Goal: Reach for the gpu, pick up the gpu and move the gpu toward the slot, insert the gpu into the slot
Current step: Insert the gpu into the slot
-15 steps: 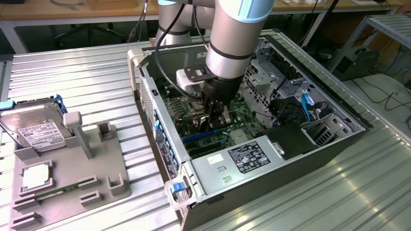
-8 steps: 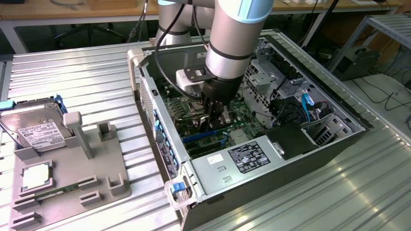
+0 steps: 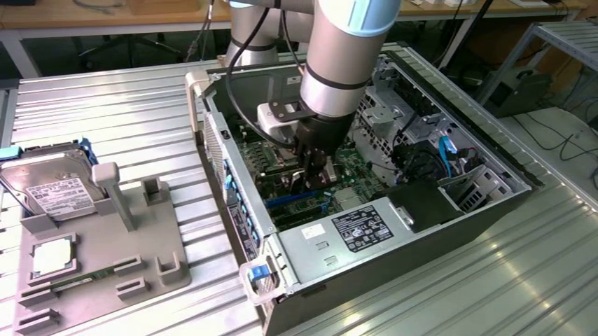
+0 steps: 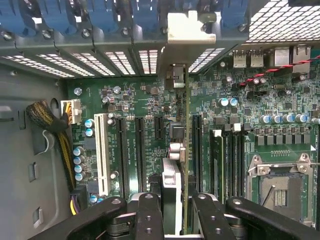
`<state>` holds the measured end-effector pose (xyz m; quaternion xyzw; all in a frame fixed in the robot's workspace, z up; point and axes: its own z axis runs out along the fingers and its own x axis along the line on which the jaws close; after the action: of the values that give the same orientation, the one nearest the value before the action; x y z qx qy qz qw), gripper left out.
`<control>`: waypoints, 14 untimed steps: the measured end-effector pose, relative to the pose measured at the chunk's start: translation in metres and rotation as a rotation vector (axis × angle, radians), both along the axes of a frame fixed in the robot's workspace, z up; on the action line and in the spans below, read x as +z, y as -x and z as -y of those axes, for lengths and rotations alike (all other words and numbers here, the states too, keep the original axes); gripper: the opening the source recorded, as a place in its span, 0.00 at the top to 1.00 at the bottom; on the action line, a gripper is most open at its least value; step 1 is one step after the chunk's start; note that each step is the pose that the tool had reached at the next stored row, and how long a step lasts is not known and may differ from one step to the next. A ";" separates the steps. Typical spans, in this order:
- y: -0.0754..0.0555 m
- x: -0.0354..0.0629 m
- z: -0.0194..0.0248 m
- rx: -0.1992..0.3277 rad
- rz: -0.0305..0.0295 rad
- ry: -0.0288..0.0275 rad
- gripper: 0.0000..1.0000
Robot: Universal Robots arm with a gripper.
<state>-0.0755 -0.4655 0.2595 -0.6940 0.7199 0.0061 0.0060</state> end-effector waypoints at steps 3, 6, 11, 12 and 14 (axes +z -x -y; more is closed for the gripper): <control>0.000 -0.0012 -0.0002 0.000 0.0004 -0.0001 0.72; 0.000 -0.0018 -0.0007 0.000 0.0017 -0.0004 0.72; 0.001 -0.0018 -0.0014 0.000 0.0034 -0.0002 0.72; 0.001 -0.0018 -0.0014 0.000 0.0034 -0.0001 0.72; 0.003 -0.0019 -0.0016 0.000 0.0034 0.0000 0.72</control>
<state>-0.0781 -0.4639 0.2576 -0.6940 0.7199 0.0050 0.0072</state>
